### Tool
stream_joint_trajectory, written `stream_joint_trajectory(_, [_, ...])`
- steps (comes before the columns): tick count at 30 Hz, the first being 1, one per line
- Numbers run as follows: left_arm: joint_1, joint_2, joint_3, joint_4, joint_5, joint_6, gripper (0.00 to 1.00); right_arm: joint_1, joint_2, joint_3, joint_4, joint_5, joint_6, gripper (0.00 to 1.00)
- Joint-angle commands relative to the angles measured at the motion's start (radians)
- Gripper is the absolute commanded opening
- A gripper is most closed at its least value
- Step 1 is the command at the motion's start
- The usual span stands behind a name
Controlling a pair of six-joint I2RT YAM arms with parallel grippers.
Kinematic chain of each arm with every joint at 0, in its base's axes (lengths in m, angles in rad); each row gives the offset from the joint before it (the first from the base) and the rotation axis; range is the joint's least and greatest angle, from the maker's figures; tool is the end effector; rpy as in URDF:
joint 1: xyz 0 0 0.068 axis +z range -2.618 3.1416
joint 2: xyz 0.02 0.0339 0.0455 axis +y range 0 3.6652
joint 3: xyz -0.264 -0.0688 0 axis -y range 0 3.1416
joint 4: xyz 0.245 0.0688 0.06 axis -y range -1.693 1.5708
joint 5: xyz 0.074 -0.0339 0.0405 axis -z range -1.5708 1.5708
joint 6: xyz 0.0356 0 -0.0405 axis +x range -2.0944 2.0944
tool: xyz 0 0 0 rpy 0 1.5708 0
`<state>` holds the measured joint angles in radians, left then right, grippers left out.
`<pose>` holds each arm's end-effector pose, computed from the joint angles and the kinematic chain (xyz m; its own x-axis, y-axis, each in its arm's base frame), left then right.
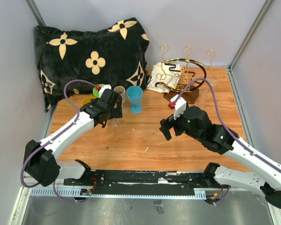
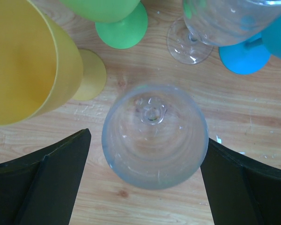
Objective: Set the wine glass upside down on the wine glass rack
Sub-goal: Pick up the wine glass at the center of the board.
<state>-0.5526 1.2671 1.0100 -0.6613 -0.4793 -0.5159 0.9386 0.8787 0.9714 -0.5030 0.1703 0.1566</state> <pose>0.2277 -0.1211 0.2772 -0.7005 -0.0823 -0.7089 -0.1358 0.9905 0.0193 0.1171 0.1497 0.3557 -0.3425 -0.2075 -0.9163 -0.6579 0.7493 0.0762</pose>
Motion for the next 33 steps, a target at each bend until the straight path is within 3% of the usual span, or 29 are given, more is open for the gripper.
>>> stream_joint_trajectory(1, [0.026,0.039,0.046,0.047,-0.009,0.035,1.00,0.014,-0.006,0.010,0.013,0.028,-0.036,0.98])
stream_joint_trajectory(19, [0.059,0.124,0.067,0.151,0.066,0.089,1.00,0.015,-0.017,-0.029,0.032,0.033,-0.029,0.98])
stream_joint_trajectory(33, [0.059,0.110,0.047,0.141,0.020,0.102,0.76,0.014,-0.042,-0.073,0.039,0.083,0.009,0.98])
